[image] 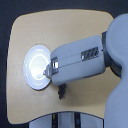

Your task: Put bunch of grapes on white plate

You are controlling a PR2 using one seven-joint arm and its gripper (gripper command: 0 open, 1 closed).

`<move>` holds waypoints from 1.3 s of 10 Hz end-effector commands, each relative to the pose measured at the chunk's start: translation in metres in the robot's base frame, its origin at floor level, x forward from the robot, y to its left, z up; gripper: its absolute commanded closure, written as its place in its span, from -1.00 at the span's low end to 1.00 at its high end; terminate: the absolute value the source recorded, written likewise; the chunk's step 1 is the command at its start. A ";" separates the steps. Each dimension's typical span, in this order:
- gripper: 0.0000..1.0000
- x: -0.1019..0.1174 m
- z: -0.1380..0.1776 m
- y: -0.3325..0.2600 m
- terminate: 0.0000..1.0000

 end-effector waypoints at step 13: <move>-1.00 0.004 -0.026 -0.021 -1.00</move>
